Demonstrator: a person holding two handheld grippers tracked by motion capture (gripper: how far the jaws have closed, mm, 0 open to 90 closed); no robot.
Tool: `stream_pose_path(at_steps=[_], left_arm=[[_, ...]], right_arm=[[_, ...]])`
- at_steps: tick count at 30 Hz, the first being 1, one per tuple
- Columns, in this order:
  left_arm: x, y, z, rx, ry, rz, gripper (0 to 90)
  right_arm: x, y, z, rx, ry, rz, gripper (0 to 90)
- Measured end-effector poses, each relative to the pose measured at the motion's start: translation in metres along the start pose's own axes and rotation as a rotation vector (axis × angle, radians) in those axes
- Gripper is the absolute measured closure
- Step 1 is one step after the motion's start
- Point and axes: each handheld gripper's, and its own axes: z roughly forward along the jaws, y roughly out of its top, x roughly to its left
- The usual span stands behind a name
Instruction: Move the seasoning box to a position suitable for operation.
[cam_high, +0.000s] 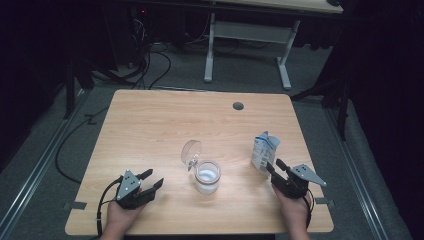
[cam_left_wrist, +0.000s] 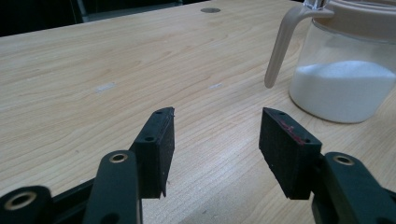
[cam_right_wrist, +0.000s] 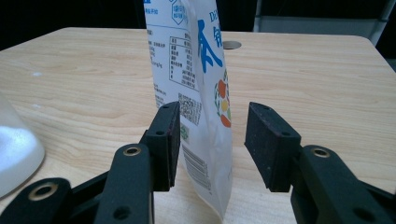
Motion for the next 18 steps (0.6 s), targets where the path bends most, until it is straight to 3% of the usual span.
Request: stream_pose_path(at_steps=[18], left_arm=[[-0.001, 0.0, 0.0, 0.003, 0.011, 0.003, 46.9]], right_arm=[[0.014, -0.019, -0.015, 0.036, -0.027, -0.041, 55.3]])
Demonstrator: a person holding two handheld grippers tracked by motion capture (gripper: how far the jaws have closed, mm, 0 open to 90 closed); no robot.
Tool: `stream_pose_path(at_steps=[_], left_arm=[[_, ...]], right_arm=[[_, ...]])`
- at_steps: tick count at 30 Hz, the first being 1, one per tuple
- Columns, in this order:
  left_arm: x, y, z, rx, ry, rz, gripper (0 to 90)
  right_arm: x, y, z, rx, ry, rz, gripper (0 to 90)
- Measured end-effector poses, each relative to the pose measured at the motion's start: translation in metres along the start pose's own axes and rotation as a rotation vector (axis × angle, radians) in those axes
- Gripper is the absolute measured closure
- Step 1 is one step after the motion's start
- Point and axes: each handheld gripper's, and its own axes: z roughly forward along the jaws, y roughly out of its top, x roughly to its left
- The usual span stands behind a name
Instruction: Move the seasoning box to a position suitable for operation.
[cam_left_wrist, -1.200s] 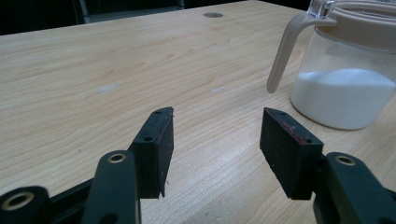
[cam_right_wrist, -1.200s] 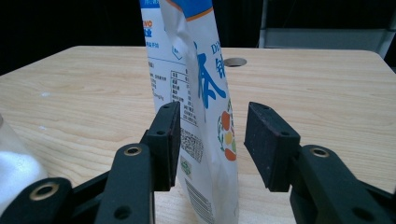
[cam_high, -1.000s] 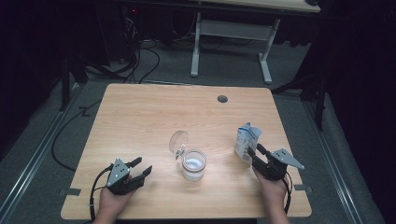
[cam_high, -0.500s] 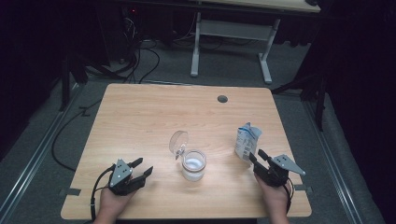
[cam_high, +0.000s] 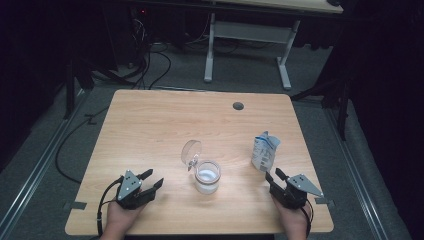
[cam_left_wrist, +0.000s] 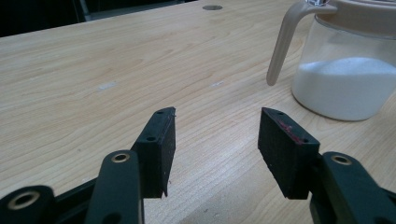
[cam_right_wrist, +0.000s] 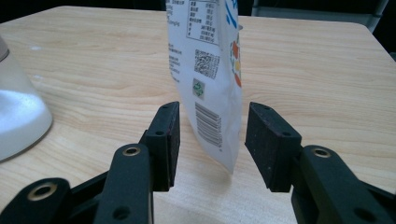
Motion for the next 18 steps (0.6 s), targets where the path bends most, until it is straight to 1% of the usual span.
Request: stream_pose_path(at_steps=[5, 11, 15, 18], left_arm=[[0.0, 0.0, 0.0, 0.005, 0.004, 0.003, 47.0], [0.0, 0.0, 0.0, 0.005, 0.009, 0.0, 48.0], [0.0, 0.0, 0.0, 0.003, 0.014, -0.003, 49.1], [0.001, 0.001, -0.001, -0.002, 0.02, -0.012, 49.7]], right_arm=[[0.005, -0.002, -0.003, 0.003, 0.003, -0.019, 55.3], [0.011, -0.001, -0.004, 0.004, 0.019, -0.021, 55.4], [0.017, 0.0, 0.0, 0.012, 0.039, -0.031, 56.2], [0.023, 0.001, 0.003, 0.019, 0.066, -0.031, 58.0]])
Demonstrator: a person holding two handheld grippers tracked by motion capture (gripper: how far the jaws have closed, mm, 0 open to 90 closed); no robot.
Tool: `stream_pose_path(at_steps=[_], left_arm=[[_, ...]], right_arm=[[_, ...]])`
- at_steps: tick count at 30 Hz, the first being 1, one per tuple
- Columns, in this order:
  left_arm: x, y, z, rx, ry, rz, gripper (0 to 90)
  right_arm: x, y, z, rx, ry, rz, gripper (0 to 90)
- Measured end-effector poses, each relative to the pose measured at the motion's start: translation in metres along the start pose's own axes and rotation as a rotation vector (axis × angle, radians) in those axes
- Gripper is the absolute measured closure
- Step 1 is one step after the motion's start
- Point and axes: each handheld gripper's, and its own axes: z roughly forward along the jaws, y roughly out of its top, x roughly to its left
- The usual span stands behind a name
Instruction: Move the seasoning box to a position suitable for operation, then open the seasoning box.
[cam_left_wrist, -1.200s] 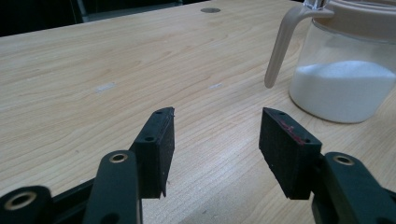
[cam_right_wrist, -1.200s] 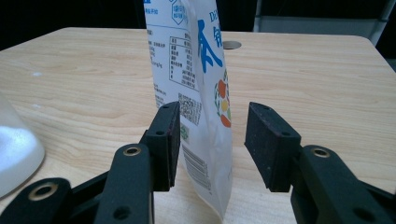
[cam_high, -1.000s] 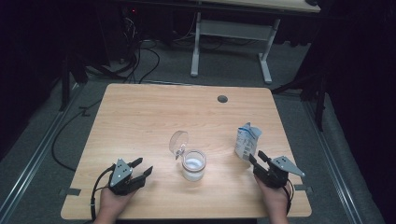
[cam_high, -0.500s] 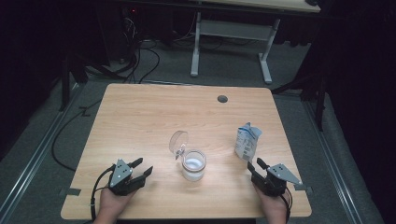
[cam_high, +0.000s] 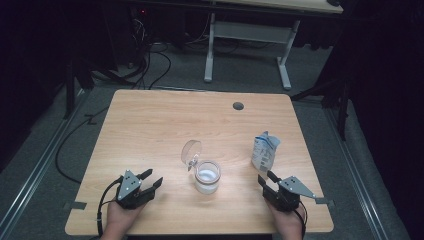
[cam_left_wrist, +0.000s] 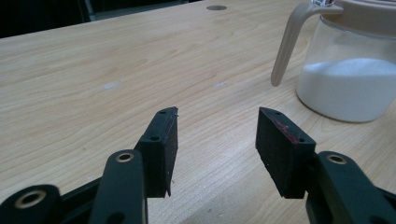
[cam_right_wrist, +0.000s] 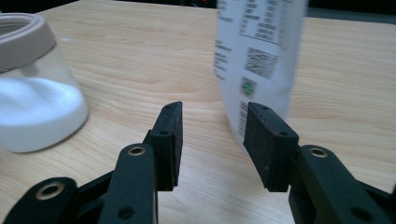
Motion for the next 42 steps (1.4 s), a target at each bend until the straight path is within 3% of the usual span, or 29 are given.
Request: stream_pose_path(at_steps=[7, 15, 26, 32, 36, 42], left_arm=[[0.001, 0.001, -0.003, 0.01, 0.018, -0.038, 53.6], [-0.006, -0.001, -0.01, 0.039, 0.016, -0.048, 58.6], [-0.009, 0.002, -0.017, 0.041, -0.031, -0.144, 70.7], [-0.015, 0.012, -0.005, 0.064, -0.042, -0.148, 82.8], [-0.02, 0.022, 0.007, 0.075, -0.045, -0.14, 89.7], [-0.023, 0.041, 0.021, 0.058, -0.058, -0.155, 90.0]], right_arm=[[0.015, 0.003, 0.01, 0.026, 0.026, -0.03, 65.6], [0.031, 0.007, 0.023, 0.04, 0.056, -0.053, 68.2], [0.043, 0.01, 0.032, 0.048, 0.115, -0.077, 78.1], [0.055, 0.011, 0.036, 0.077, 0.151, -0.119, 90.0], [0.067, 0.012, 0.038, 0.085, 0.181, -0.153, 90.0], [0.083, 0.012, 0.041, 0.094, 0.207, -0.203, 90.0]])
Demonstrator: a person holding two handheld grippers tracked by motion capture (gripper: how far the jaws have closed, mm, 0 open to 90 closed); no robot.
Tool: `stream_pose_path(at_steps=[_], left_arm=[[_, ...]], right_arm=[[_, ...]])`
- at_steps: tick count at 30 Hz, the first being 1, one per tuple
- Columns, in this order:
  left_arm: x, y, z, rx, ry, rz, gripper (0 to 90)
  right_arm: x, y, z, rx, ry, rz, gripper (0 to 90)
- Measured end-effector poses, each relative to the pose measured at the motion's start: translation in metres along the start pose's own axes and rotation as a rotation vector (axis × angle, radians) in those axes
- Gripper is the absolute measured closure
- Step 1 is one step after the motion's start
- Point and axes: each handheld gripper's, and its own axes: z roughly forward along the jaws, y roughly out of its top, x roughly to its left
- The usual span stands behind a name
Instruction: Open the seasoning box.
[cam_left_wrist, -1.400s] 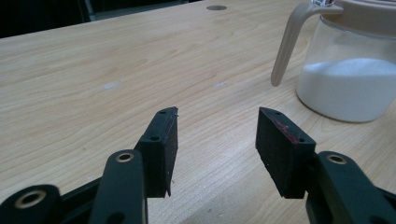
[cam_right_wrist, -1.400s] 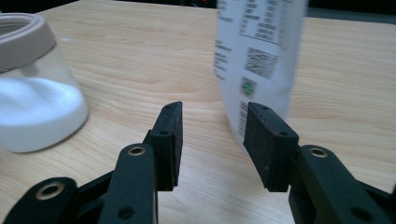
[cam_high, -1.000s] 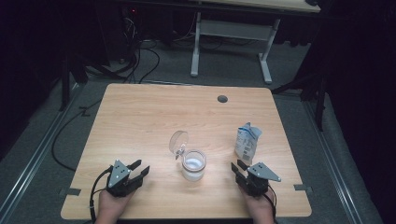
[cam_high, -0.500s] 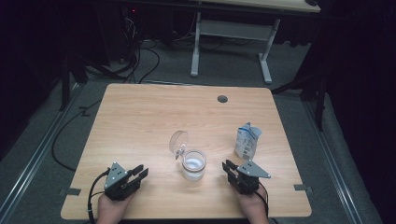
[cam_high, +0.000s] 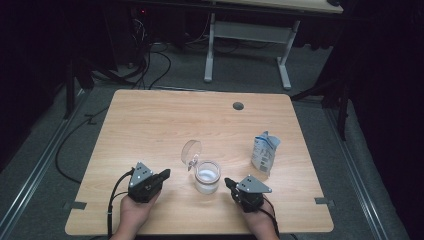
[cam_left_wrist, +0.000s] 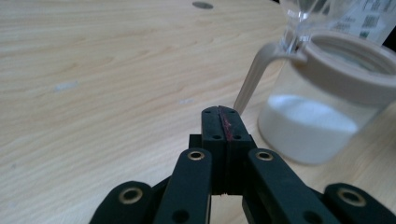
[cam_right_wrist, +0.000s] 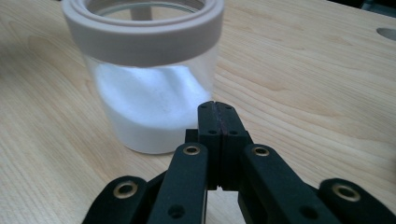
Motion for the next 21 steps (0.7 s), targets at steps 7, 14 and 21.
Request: stream_pose_path(at_steps=[7, 14, 21], left_arm=[[-0.006, 0.024, 0.009, -0.039, -0.009, -0.004, 90.0], [-0.014, 0.043, 0.014, -0.081, -0.032, -0.009, 90.0], [-0.025, 0.046, 0.016, -0.09, -0.059, 0.006, 90.0]], right_arm=[[0.005, 0.001, 0.002, 0.004, 0.027, -0.01, 90.0], [0.008, 0.003, 0.004, 0.002, 0.035, -0.018, 90.0], [0.009, 0.003, 0.005, -0.001, 0.031, -0.017, 90.0]])
